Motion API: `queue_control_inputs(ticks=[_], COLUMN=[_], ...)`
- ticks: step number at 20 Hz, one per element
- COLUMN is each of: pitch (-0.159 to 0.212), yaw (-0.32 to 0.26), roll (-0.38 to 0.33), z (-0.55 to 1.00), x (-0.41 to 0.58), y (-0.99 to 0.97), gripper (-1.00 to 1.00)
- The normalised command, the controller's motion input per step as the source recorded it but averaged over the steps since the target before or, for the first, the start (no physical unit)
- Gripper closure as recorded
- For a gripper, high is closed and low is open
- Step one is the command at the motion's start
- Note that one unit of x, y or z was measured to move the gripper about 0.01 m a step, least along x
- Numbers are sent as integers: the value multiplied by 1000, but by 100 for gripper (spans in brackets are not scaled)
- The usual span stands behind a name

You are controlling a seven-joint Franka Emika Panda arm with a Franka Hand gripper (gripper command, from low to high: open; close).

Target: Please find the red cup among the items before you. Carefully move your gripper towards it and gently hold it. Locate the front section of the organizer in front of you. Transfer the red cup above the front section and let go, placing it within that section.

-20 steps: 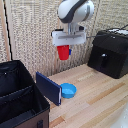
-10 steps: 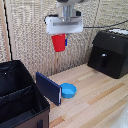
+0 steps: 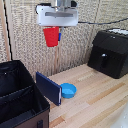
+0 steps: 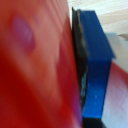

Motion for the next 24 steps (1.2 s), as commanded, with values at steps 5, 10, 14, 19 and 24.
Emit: queue_control_inputs(ticks=[5,10,14,19,24], pitch=[5,47,31,15,24], yaw=[6,9,3,24,63], roll=[0,0,-19,-61,-88], z=[21,0,-163,-326,-437], x=[-65,-35,-53,-100,-174], y=[938,959,945,818,657], gripper=[100,100,100,100,100])
